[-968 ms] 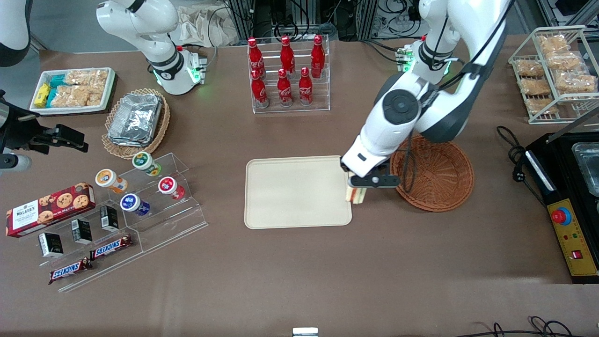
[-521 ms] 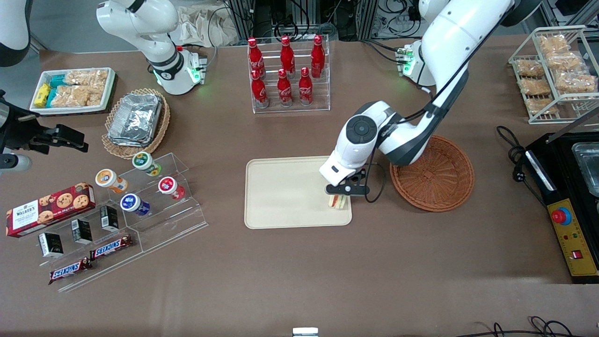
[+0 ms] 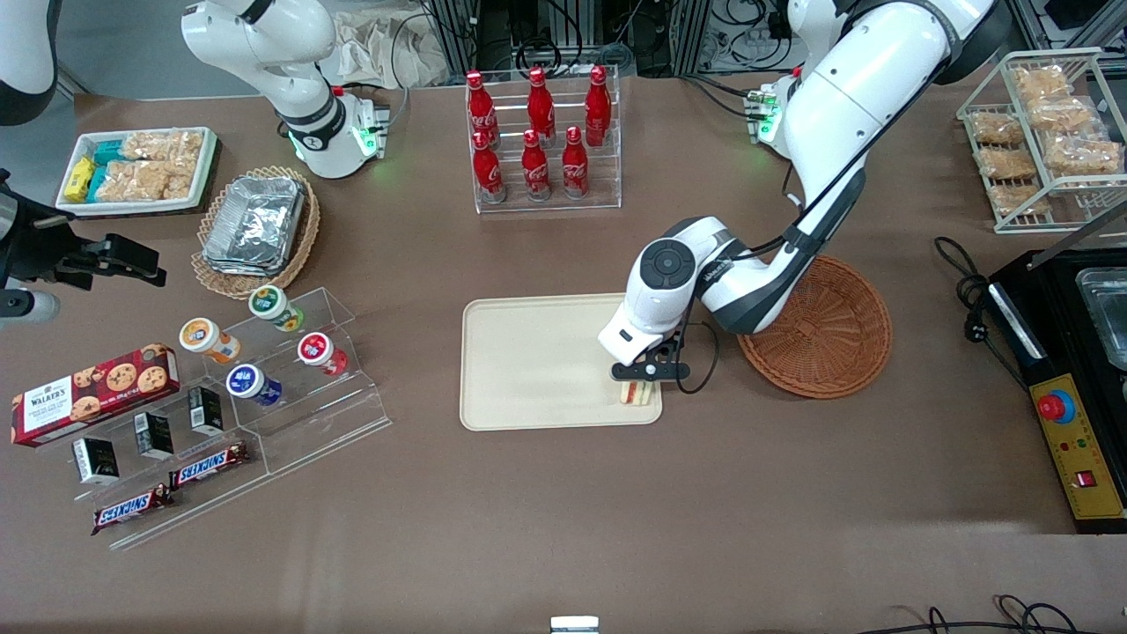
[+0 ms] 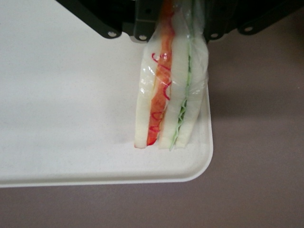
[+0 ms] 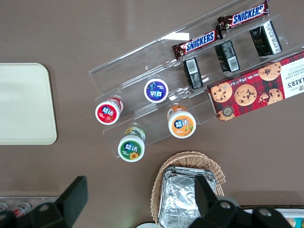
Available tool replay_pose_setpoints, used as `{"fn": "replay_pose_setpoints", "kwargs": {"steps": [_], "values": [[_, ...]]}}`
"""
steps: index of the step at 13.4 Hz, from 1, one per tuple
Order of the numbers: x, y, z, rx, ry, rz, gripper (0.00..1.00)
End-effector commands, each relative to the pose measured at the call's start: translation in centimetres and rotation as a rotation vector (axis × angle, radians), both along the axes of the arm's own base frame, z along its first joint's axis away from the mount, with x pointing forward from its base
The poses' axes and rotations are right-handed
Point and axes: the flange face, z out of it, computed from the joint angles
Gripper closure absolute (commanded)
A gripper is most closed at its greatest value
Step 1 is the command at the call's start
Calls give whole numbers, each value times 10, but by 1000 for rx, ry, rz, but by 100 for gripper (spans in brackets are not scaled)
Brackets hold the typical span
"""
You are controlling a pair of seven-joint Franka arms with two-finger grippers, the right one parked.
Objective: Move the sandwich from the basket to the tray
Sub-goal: 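Lower the sandwich onto the tray and open the left gripper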
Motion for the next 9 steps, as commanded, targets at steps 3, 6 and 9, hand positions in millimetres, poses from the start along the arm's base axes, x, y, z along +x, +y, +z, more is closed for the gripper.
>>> {"fn": "replay_pose_setpoints", "kwargs": {"steps": [3, 6, 9], "values": [[14, -12, 29, -28, -60, 104, 0], [21, -5, 72, -23, -115, 164, 0], [25, 13, 132, 102, -121, 148, 0]]}}
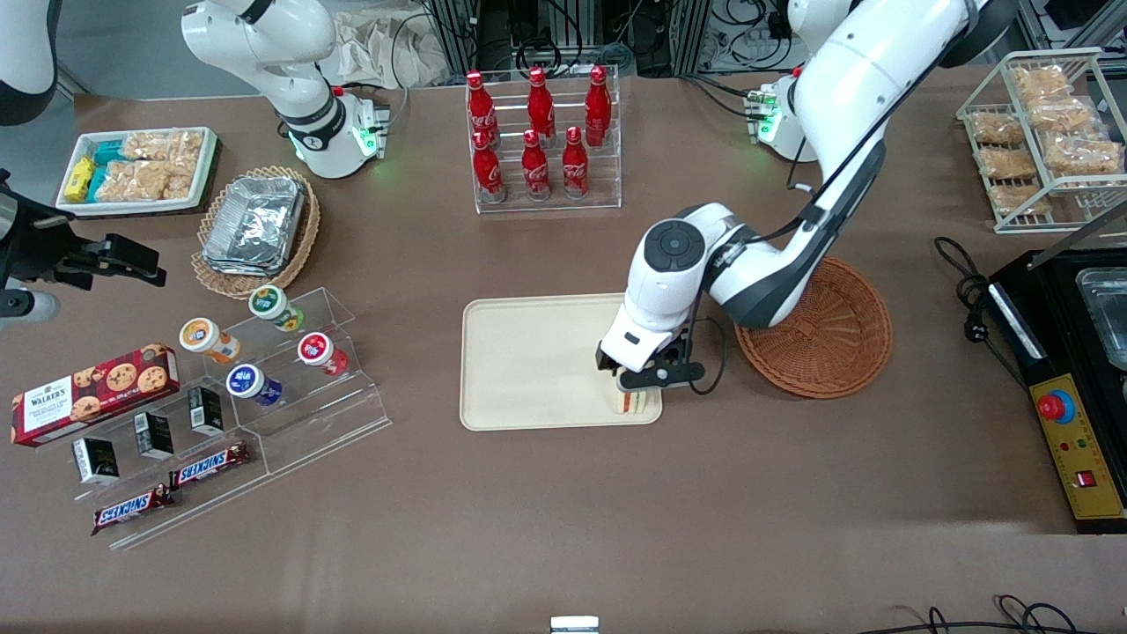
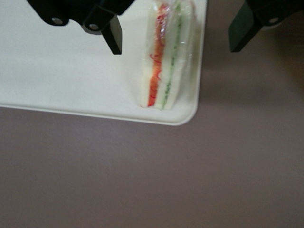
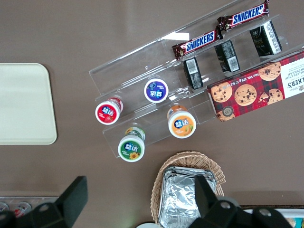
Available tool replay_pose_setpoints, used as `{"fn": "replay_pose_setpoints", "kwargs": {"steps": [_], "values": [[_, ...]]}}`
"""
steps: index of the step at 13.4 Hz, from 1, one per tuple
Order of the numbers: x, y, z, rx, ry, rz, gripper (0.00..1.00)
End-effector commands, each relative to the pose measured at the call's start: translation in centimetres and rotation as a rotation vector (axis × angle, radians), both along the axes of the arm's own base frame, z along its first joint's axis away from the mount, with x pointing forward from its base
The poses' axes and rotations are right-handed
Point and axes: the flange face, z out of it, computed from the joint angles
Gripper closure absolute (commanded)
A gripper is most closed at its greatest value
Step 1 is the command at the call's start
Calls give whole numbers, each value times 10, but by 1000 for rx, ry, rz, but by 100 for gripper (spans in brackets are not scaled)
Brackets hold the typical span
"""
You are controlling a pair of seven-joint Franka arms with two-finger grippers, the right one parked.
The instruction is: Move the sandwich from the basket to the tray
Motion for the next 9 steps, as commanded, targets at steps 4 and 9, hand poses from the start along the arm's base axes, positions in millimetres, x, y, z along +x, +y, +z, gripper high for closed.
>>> {"fn": "replay_pose_setpoints", "kwargs": {"steps": [4, 9], "values": [[1, 68, 150, 54, 42, -36, 0], [-21, 182, 265, 54, 97, -152, 0]]}}
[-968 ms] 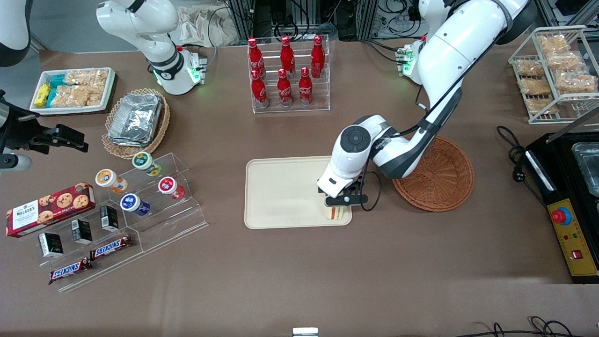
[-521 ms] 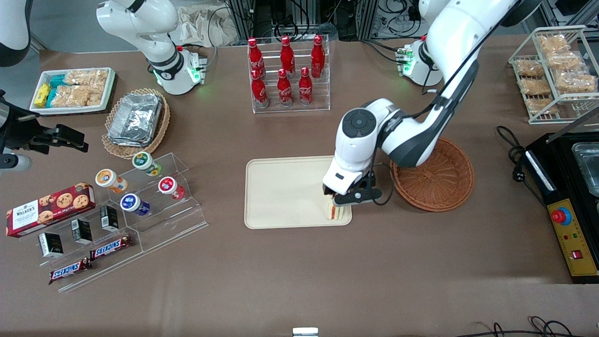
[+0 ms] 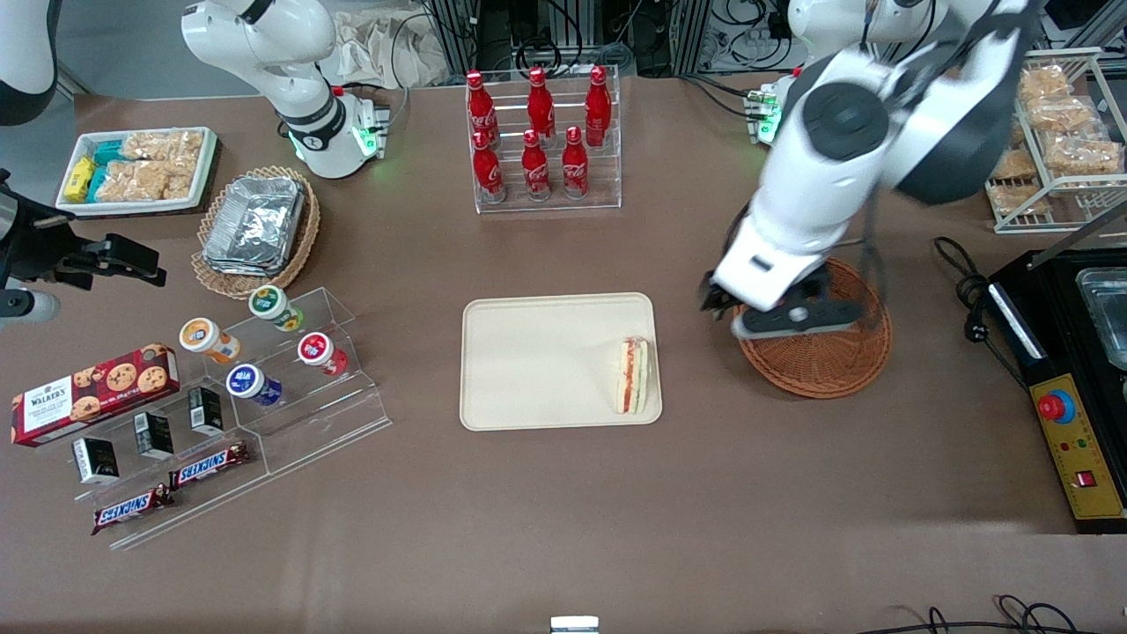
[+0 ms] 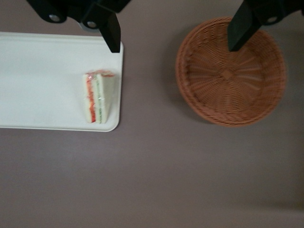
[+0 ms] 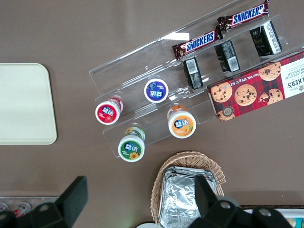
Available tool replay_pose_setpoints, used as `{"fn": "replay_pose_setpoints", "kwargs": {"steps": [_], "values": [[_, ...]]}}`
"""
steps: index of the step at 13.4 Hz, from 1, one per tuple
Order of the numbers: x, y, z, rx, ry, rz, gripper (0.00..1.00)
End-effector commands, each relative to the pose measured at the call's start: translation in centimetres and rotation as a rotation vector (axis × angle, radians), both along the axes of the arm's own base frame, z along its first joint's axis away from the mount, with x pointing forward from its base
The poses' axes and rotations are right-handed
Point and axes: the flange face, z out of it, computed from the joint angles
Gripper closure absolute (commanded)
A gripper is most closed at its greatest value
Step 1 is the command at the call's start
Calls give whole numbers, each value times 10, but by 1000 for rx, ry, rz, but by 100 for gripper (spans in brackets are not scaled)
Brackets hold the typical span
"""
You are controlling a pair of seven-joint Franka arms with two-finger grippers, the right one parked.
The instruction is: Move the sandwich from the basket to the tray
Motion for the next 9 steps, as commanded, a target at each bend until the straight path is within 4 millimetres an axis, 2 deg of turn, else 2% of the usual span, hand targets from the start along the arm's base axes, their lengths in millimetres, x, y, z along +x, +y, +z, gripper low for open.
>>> {"fn": "replay_pose_setpoints", "kwargs": {"steps": [1, 4, 6, 9], "values": [[-21, 67, 49, 5, 33, -115, 0], [-29, 133, 74, 19, 63, -235, 0], [-30, 162, 82, 26, 93, -338, 0], [-25, 168, 89, 40, 82, -353, 0]]}}
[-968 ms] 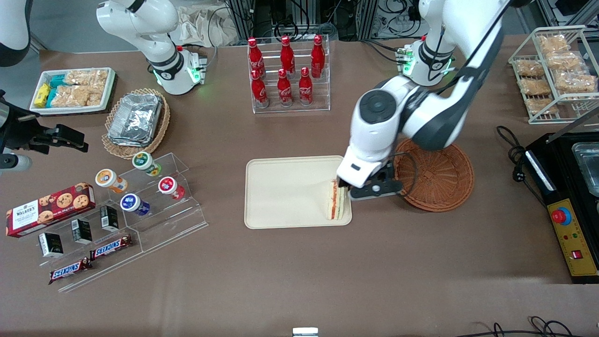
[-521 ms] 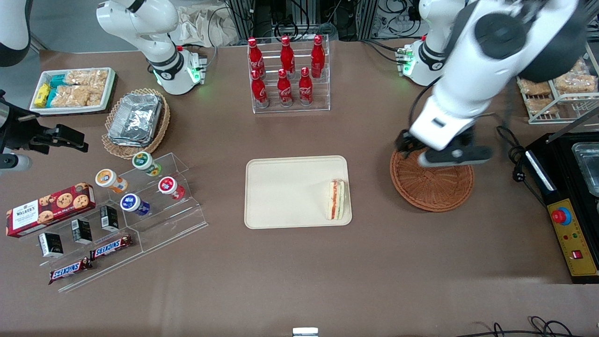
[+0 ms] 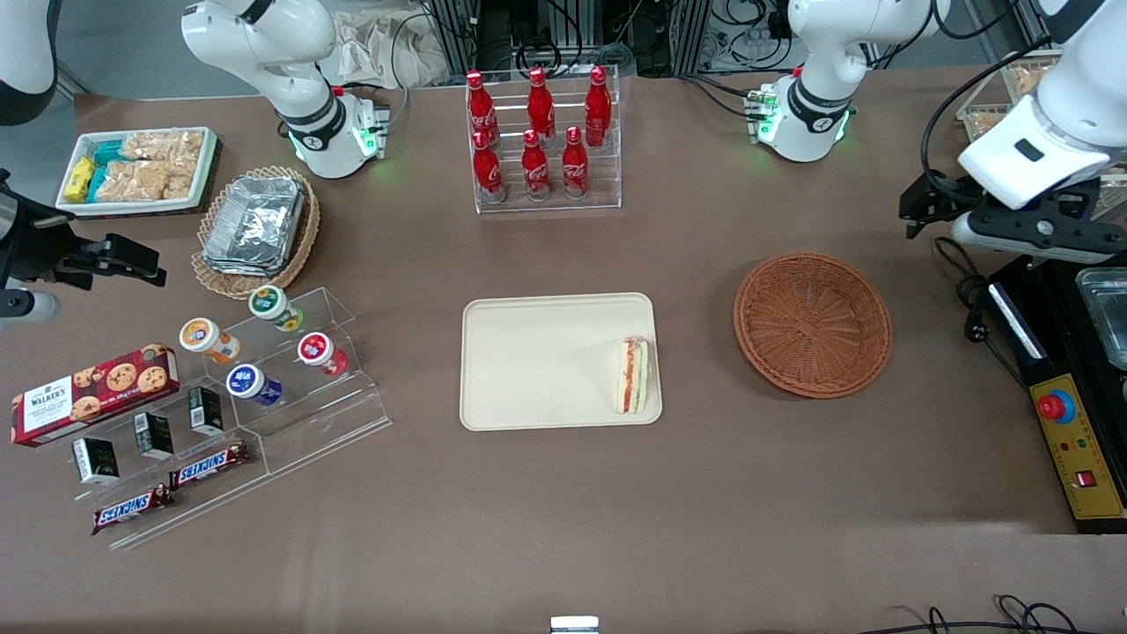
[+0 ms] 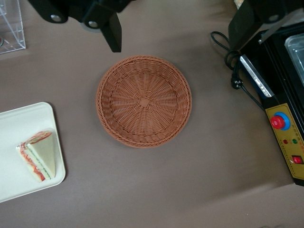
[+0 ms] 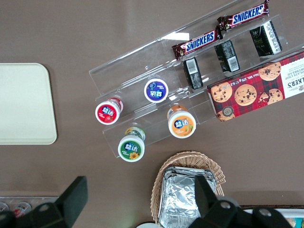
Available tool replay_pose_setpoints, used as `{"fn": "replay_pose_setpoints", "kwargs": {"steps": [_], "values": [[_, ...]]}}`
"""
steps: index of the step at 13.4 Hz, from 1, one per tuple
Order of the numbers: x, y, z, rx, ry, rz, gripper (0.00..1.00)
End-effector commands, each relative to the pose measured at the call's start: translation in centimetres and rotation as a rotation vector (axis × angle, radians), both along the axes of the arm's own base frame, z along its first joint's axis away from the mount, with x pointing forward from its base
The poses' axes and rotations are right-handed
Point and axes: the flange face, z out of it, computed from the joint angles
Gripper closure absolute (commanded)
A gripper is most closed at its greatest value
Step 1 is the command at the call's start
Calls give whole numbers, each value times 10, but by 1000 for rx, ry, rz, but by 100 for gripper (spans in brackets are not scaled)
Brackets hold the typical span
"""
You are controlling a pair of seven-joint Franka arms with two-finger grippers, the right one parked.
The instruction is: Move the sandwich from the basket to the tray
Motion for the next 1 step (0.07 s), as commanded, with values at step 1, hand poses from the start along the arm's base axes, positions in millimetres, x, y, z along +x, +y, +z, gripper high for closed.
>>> {"fn": "replay_pose_setpoints", "kwargs": {"steps": [1], "values": [[2, -2, 8, 4, -2, -28, 0]]}}
